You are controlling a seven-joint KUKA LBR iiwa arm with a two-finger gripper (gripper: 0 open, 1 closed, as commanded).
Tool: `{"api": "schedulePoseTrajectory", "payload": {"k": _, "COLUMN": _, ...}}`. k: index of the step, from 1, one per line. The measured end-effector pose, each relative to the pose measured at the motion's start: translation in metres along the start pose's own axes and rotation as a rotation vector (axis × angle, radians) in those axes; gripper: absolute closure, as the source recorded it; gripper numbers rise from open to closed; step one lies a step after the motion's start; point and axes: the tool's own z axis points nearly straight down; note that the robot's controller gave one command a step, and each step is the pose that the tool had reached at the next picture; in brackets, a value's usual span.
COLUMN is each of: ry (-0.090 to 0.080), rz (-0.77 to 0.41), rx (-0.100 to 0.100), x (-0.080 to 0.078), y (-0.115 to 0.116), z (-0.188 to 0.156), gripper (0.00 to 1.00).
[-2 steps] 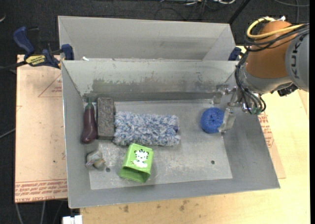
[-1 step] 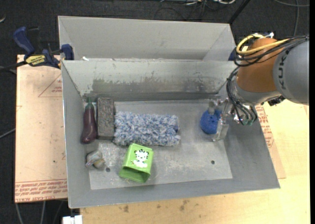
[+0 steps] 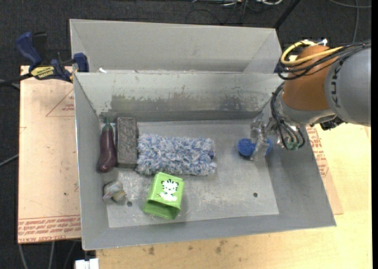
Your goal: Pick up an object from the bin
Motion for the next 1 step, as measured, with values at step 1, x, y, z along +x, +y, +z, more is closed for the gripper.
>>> {"api": "schedulePoseTrajectory", "payload": {"k": 1, "ry": 0.000, "rz": 0.000, "rx": 0.000, "x": 0.0000, "y": 0.0000, "z": 0.0000, "gripper": 1.00}}
